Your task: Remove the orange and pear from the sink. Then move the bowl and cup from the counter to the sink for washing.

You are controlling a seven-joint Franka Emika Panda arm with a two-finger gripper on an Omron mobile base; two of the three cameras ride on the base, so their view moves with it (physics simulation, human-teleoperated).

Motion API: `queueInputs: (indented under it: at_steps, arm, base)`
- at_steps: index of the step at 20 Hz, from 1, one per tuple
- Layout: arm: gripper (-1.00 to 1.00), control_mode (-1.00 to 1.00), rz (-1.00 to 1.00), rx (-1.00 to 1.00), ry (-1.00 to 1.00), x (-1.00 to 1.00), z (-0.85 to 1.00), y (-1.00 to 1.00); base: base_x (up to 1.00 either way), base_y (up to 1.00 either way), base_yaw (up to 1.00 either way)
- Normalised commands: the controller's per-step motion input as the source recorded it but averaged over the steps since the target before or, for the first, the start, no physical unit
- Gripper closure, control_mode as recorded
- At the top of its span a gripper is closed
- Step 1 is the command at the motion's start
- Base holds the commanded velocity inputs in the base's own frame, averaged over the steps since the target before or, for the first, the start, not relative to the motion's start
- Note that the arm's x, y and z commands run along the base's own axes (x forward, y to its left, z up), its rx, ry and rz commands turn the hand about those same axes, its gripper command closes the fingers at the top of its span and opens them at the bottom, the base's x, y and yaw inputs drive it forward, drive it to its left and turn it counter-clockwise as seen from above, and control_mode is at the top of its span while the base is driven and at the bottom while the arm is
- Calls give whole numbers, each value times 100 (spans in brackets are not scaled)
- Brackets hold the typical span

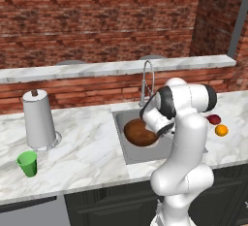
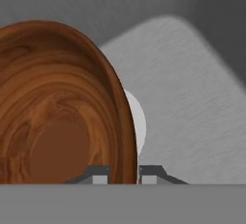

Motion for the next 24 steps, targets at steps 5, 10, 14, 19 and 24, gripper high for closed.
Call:
queueInputs:
  at_steps: [5, 10, 14, 19, 24]
  arm:
    - [100, -100, 0, -1, -6, 12, -12, 3]
    - [100, -100, 0, 0, -5, 13, -11, 2]
    - [100, -100, 0, 0, -6, 11, -9, 4]
    - [100, -100, 0, 0, -4, 4, -3, 15]
    - [100, -100, 0, 0, -3, 1, 0, 26]
  base:
    - [0, 0, 0]
    - [0, 0, 0]
    - [0, 0, 0]
    - [0, 0, 0]
    - [0, 0, 0]
